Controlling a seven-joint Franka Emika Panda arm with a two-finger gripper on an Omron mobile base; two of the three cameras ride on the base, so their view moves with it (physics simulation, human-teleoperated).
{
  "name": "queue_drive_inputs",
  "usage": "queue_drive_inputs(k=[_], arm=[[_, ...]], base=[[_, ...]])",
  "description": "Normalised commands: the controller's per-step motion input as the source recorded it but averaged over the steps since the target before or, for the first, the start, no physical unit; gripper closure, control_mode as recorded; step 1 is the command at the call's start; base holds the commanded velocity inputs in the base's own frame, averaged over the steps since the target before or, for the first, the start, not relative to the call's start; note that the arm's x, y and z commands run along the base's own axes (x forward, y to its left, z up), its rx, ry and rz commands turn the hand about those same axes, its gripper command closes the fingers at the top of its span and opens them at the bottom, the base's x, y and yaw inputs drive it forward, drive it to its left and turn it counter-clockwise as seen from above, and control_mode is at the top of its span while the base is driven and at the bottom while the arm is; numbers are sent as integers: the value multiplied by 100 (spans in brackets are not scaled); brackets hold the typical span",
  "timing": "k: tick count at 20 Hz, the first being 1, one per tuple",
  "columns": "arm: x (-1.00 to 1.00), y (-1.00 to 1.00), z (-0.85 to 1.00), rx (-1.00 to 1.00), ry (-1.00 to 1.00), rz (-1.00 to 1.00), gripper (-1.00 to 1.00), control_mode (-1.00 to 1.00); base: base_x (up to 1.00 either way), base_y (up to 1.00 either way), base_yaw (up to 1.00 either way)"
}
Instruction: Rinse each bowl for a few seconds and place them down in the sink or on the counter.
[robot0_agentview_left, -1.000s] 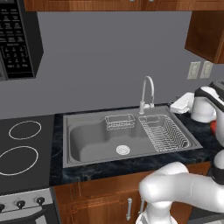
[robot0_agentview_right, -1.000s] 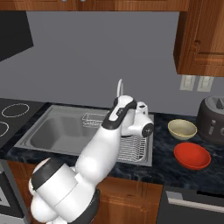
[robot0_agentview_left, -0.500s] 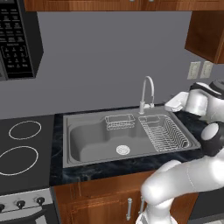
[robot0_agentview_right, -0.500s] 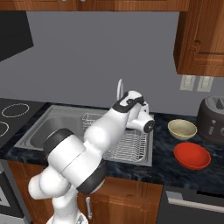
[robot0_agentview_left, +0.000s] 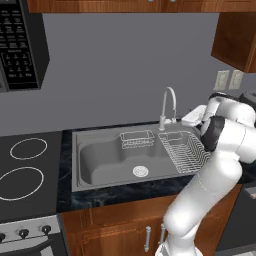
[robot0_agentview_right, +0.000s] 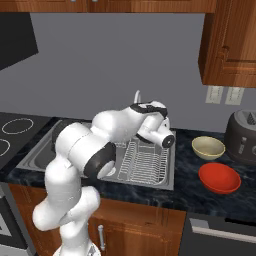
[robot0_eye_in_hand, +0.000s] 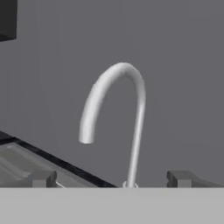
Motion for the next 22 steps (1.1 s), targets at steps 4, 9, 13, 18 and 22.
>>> queue_drive_inputs(k=[4,9,13,18,22], arm=[[61,-16,-16,0,0,0,-100,-100],[56,-23,-15,0,0,0,-100,-100],[48,-34,-17,2,2,0,-100,-100],[39,-27,-23,3,4,0,-100,-100],[40,-5,-17,2,3,0,-100,-100]], base=[[0,0,0],[0,0,0],[0,0,0],[0,0,0],[0,0,0]])
